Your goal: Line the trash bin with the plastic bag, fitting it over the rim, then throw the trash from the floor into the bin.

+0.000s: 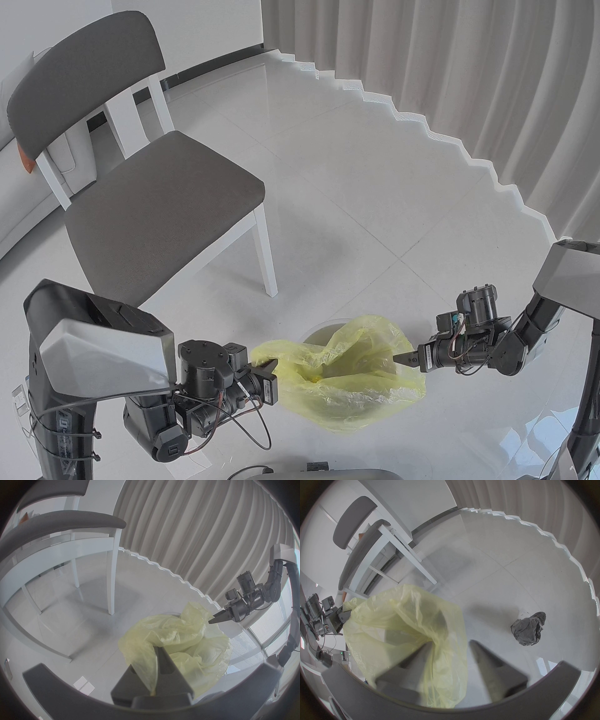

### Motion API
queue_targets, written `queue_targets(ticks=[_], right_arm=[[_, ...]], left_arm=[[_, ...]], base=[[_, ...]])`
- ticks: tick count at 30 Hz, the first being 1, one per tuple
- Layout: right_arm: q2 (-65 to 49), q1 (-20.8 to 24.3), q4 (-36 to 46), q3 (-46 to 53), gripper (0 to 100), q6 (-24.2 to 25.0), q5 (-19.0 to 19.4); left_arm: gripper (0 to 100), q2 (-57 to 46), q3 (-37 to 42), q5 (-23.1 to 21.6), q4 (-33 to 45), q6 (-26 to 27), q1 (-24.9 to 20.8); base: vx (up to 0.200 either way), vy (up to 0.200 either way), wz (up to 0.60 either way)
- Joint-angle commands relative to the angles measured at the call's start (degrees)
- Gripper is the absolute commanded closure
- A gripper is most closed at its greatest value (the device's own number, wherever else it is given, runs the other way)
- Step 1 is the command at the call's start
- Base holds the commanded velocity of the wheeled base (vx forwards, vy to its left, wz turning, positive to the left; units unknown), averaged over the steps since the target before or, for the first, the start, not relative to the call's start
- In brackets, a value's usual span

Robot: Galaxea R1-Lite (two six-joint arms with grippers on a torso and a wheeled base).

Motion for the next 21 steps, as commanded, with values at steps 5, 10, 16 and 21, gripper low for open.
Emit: queue_targets(ticks=[5,10,16,21], right_arm=[[-5.7,-1.2,-6.8,8.8,0,-2.9,0.1],[-11.5,-0.5,-6.9,10.3,0,-3.0,0.1],[-15.1,1.8,-6.7,10.5,0,-3.0,0.1],[-15.3,2.9,-6.8,10.8,0,-3.0,0.1]], left_arm=[[100,1.8,2.4,0.3,-2.0,-0.1,-1.2],[100,4.5,3.0,1.2,-3.6,-2.1,-3.1],[100,9.6,3.5,3.6,-4.6,-2.2,-5.6],[100,8.9,2.3,3.6,-4.6,-2.4,-5.0]], base=[[0.0,0.0,0.0],[0.0,0.0,0.0],[0.0,0.0,0.0],[0.0,0.0,0.0]])
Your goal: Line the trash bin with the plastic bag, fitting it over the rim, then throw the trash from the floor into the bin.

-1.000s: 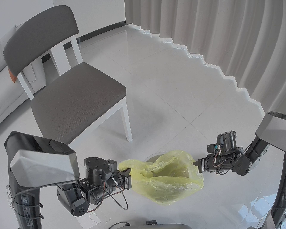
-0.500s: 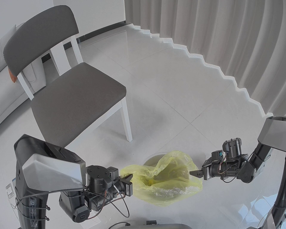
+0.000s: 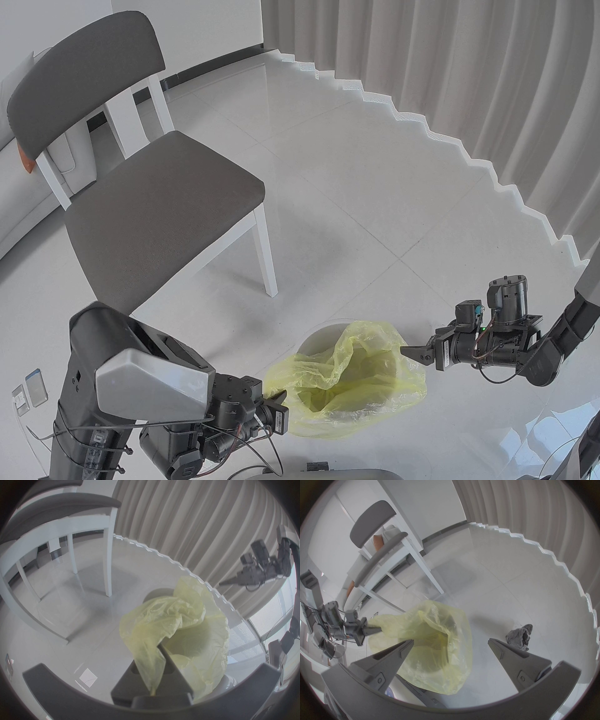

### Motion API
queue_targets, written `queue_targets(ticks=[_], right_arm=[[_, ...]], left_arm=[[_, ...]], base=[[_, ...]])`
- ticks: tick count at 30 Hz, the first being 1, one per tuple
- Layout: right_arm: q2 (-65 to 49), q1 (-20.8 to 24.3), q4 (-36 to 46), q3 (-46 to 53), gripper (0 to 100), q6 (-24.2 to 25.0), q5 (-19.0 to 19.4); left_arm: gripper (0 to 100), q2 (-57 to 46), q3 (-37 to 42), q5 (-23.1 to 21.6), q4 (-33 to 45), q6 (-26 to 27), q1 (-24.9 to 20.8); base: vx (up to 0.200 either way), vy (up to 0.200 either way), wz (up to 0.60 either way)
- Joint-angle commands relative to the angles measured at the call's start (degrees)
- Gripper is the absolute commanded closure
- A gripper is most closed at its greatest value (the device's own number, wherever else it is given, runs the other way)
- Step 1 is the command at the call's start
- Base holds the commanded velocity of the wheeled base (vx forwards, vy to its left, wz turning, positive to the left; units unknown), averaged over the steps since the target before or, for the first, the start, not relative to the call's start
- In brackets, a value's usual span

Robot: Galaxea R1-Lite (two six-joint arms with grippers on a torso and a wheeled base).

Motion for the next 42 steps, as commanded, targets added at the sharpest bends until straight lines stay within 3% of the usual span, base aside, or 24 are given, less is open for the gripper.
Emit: queue_targets(ticks=[1,5,6,10,21,26,31,33,38,42], right_arm=[[-1.6,1.4,0.0,0.3,0,0.0,0.0],[-1.3,2.5,0.0,-0.3,0,-0.1,0.0],[-1.3,2.8,0.0,-0.3,0,-0.1,0.0],[-1.3,4.9,-0.1,0.2,0,-0.3,0.0],[0.7,11.7,-0.2,0.8,0,-9.0,-0.8],[4.7,12.2,-0.1,-2.2,0,-18.3,-1.7],[9.0,13.3,-0.1,-5.7,0,-26.5,-6.2],[9.7,13.5,-0.1,-6.3,0,-27.9,-6.4],[12.9,12.9,0.7,-12.3,0,-39.4,-6.6],[13.6,12.0,6.1,-18.2,0,-42.7,-6.6]], left_arm=[[100,1.1,-0.4,0.1,-1.0,0.2,1.6],[100,1.3,-1.2,0.0,-1.0,0.3,2.8],[0,1.5,-1.6,-0.1,-1.0,0.4,3.0],[0,1.8,-2.6,-0.4,-1.0,0.4,3.5],[0,-1.1,3.4,-0.1,-1.0,-0.2,5.4],[0,-6.0,4.7,-0.4,-1.0,-0.1,9.0],[0,-9.3,5.0,-0.2,-1.0,0.4,10.9],[0,-10.0,5.1,-0.2,-1.0,0.4,10.9],[0,-12.9,5.4,-0.1,-1.0,0.6,10.8],[0,-14.2,6.3,-0.1,-1.0,0.6,10.6]], base=[[0.0,0.0,0.0],[0.0,0.0,0.0],[0.0,0.0,0.0],[0.0,0.0,0.0],[0.0,0.0,0.0],[0.0,0.0,0.0],[0.0,0.0,0.0],[0.0,0.0,0.0],[0.0,0.0,0.0],[0.0,0.0,0.0]])
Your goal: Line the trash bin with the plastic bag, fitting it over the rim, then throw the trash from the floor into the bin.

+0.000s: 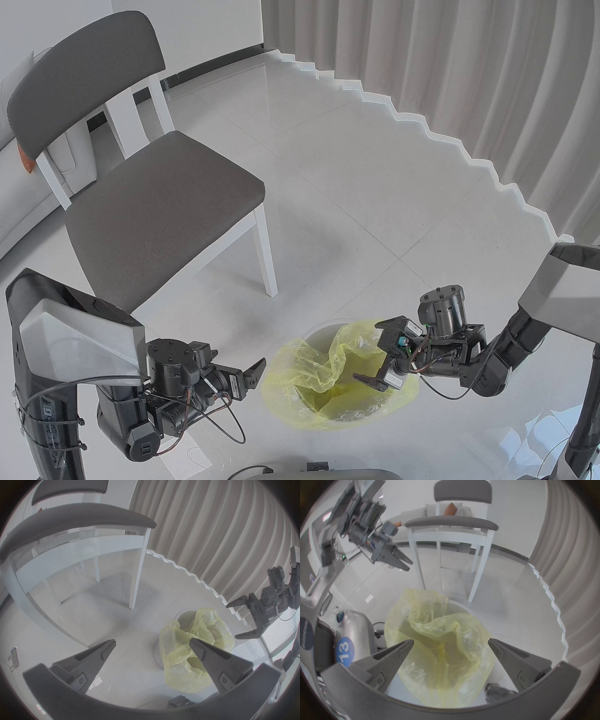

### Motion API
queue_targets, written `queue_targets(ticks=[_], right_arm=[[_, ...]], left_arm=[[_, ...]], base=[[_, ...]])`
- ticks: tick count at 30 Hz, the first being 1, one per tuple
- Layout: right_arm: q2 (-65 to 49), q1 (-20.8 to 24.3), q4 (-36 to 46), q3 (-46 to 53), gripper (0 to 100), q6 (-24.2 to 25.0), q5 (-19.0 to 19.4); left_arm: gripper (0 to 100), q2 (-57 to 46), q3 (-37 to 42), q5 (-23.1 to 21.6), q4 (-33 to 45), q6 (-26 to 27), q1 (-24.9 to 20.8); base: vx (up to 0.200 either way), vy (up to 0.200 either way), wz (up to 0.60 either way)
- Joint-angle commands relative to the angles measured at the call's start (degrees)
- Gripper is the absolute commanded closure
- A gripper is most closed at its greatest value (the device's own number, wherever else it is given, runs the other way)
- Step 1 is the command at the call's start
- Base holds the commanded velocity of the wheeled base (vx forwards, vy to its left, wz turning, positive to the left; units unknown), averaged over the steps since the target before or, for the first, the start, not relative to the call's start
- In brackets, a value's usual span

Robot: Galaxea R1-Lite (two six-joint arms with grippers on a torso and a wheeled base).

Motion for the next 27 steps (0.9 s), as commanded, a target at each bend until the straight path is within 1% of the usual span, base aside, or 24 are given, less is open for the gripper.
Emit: queue_targets(ticks=[1,4,5,6,14,23,24,27], right_arm=[[3.2,-1.2,5.9,-8.3,0,-3.5,-0.1],[3.9,-1.5,10.5,-13.4,0,-3.9,-0.1],[4.0,-1.5,10.8,-13.6,0,-3.9,-0.1],[6.0,-2.0,14.6,-18.0,0,-4.0,-0.1],[11.4,-4.0,18.6,-24.4,0,-4.8,0.0],[12.7,-4.2,20.8,-26.9,0,-5.1,0.0],[12.8,-4.1,21.0,-27.3,100,-5.1,0.0],[13.1,-3.8,21.0,-28.3,100,-4.8,-0.1]], left_arm=[[0,-3.9,1.3,0.1,-1.0,0.1,-0.1],[0,-4.5,2.4,0.1,-1.0,0.0,-0.2],[0,-4.5,2.4,0.1,-1.0,0.0,-0.2],[0,-4.7,2.6,0.1,-1.0,-0.1,-0.1],[0,-4.8,2.6,0.1,-1.0,0.0,-0.3],[0,-4.5,2.6,0.2,-1.0,-0.1,-0.5],[0,-4.4,2.6,0.2,-1.0,-0.1,-0.4],[0,-4.2,2.8,0.2,-1.0,-0.2,-0.4]], base=[[0.0,0.0,0.0],[0.0,0.0,0.0],[0.0,0.0,0.0],[0.0,0.0,0.0],[0.0,0.0,0.0],[0.0,0.0,0.0],[0.0,0.0,0.0],[0.0,0.0,0.0]])
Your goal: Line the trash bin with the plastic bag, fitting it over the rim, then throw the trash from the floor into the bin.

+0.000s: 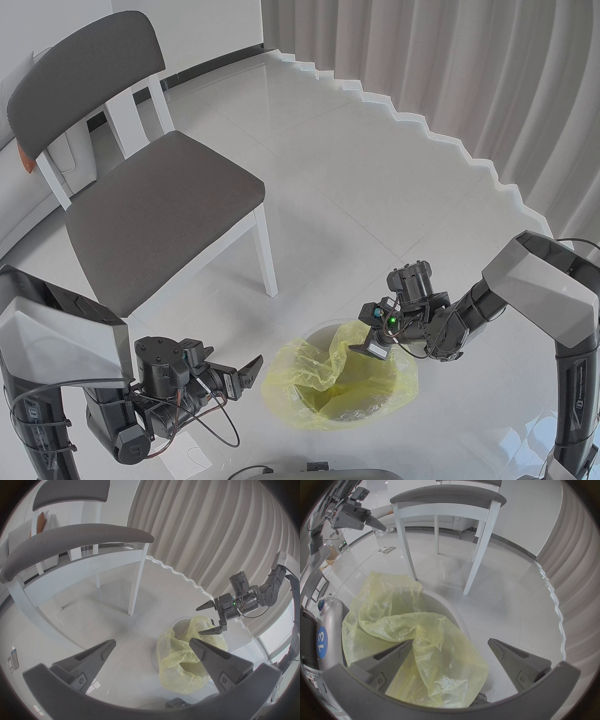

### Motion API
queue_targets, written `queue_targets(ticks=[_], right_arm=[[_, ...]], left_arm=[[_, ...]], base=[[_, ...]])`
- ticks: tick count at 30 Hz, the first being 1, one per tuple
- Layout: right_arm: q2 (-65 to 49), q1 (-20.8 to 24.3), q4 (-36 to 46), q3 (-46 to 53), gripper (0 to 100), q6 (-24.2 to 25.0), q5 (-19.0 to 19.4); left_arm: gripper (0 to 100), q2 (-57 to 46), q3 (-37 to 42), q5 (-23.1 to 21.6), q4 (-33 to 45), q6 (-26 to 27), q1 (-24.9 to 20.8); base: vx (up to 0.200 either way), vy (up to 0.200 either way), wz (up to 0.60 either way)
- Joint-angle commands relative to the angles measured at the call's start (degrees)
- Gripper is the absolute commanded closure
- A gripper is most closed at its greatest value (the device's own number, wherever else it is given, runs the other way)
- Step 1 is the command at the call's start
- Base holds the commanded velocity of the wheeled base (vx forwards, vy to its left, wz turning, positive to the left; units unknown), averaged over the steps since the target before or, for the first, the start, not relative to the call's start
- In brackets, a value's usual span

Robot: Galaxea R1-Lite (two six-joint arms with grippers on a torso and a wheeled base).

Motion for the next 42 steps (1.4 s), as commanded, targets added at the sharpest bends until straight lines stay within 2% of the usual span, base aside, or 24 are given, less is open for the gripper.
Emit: queue_targets(ticks=[1,8,14,24,30,42], right_arm=[[0.8,0.6,0.0,-1.4,100,0.3,0.0],[-1.7,1.7,0.0,-1.9,100,1.2,-0.1],[-8.3,2.8,0.1,-1.7,100,1.5,-2.9],[-12.2,2.7,0.4,-1.0,100,1.6,-3.0],[-11.5,2.3,0.4,-1.3,100,1.6,-3.0],[4.2,-0.8,3.0,-14.7,100,1.7,-3.0]], left_arm=[[0,0.5,0.0,-0.1,-1.0,-0.1,0.1],[0,0.2,0.5,0.5,-1.0,0.0,0.2],[0,-1.7,3.0,1.9,-1.0,-0.4,0.4],[0,-1.7,4.3,3.5,-1.0,-0.5,0.0],[0,-1.6,4.4,4.0,-1.0,-0.6,-0.2],[0,-1.4,4.3,4.1,-1.0,-0.7,-0.1]], base=[[0.0,0.0,0.0],[0.0,0.0,0.0],[0.0,0.0,0.0],[0.0,0.0,0.0],[0.0,0.0,0.0],[0.0,0.0,0.0]])
